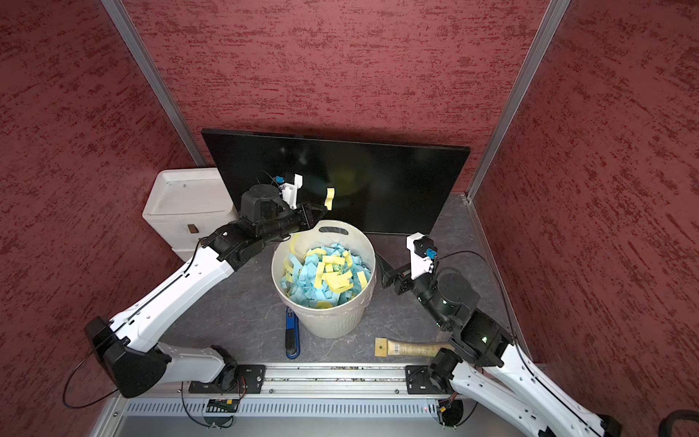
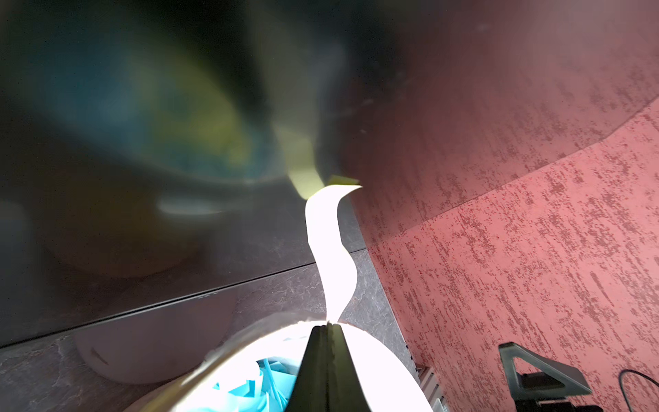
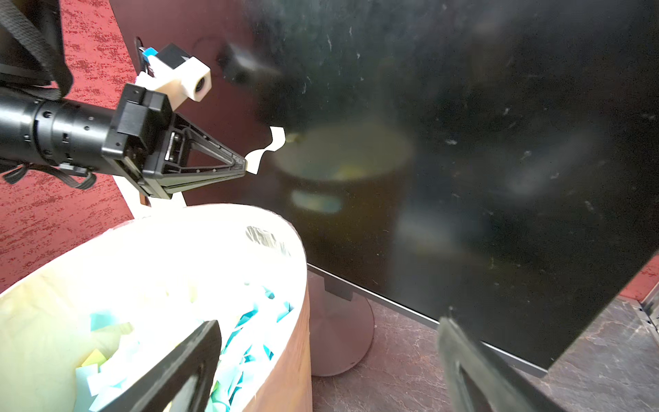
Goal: Remove the sticky note from the monitor
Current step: Tear off the sticky note from the monitor, then place the sticky note in the trash bin.
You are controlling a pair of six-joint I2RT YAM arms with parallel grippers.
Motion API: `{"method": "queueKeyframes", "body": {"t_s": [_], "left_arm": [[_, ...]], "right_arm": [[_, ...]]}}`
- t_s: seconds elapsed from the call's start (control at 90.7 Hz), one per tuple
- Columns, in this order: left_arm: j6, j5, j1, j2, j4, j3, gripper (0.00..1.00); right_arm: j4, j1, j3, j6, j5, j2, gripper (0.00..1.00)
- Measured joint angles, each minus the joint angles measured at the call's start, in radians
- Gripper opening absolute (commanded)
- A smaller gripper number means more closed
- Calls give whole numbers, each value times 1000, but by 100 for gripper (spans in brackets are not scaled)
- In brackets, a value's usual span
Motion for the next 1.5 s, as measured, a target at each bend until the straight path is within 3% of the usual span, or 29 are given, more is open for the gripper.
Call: {"method": "queueKeyframes", "body": {"t_s": [0.705,1.091,1.499], "left_arm": [[39,-64,-110,-135,-72,-43,0],[135,-158,-205,-177,-166,-55,0],[186,-247,-225,-185,-260,-108,2]], "right_arm": [[0,0,0,16,1,-2,98],[-18,0,0,19,27,-47,98],[-23,0,0,19,39,-48,98]]}}
